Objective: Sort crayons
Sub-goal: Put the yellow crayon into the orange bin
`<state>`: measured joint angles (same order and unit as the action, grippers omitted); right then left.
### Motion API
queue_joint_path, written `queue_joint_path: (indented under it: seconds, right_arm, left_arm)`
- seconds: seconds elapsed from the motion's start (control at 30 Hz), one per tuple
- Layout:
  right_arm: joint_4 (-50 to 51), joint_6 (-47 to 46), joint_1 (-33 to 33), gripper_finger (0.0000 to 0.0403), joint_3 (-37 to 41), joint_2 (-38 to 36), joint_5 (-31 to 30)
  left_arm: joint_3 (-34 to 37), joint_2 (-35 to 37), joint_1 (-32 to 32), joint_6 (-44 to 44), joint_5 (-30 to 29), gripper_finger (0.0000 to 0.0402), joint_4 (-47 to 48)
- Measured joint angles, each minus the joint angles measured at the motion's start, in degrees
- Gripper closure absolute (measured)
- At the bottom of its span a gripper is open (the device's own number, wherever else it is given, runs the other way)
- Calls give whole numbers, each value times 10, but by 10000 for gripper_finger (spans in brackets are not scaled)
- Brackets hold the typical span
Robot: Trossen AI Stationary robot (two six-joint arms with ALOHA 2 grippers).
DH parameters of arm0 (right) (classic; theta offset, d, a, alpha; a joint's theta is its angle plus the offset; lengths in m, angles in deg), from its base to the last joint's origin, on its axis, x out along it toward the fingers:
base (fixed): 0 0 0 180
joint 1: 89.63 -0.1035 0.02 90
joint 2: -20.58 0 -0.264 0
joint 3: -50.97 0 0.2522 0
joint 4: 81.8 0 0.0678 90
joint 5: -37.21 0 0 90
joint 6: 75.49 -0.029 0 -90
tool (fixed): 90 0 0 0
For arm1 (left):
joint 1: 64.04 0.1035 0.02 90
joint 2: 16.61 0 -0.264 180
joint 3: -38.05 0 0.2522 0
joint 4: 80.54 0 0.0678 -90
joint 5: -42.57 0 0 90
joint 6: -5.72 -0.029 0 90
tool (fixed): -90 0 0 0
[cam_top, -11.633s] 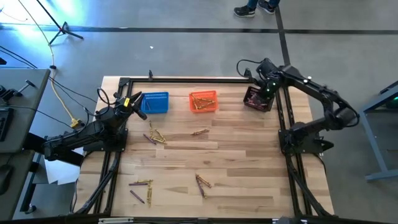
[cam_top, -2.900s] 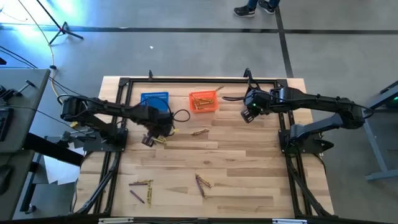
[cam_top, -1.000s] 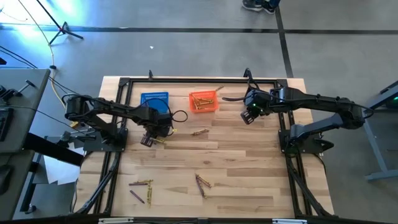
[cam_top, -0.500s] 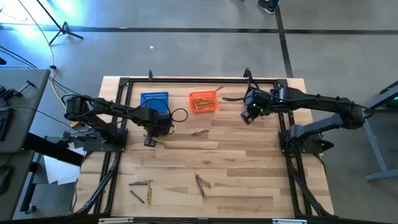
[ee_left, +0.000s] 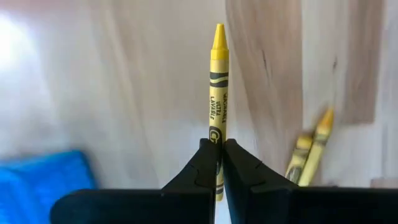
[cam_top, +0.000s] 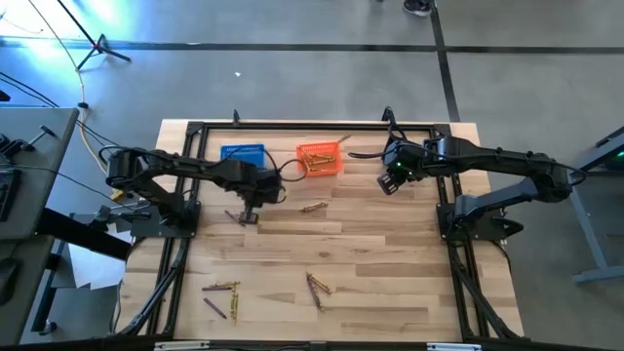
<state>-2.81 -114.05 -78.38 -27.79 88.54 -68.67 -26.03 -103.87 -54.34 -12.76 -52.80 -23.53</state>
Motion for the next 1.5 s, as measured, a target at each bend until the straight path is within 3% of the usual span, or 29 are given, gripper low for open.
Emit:
queue_joint_path:
  seconds: [0.2,0.47,0.6,0.8,0.93,1.2,1.5]
  right_arm:
    - [0,0,0,269,0,0,0]
    - [0,0,0,269,0,0,0]
    - [0,0,0,269,0,0,0]
    - [0,0,0,269,0,0,0]
    - [0,0,0,269,0,0,0]
    - [0,0,0,269,0,0,0]
    - [0,0,0,269,0,0,0]
  left_arm:
    - [-95,1,32,-27,-1,399,-28]
    - [-131,-10,89,-30,51,399,-326]
    - [-131,-58,112,0,63,398,-412]
    - [-130,-148,137,61,61,398,-455]
    - [-130,-172,137,107,61,398,-484]
    - [-130,-183,137,205,58,359,-475]
    - [-130,-160,130,179,55,324,-435]
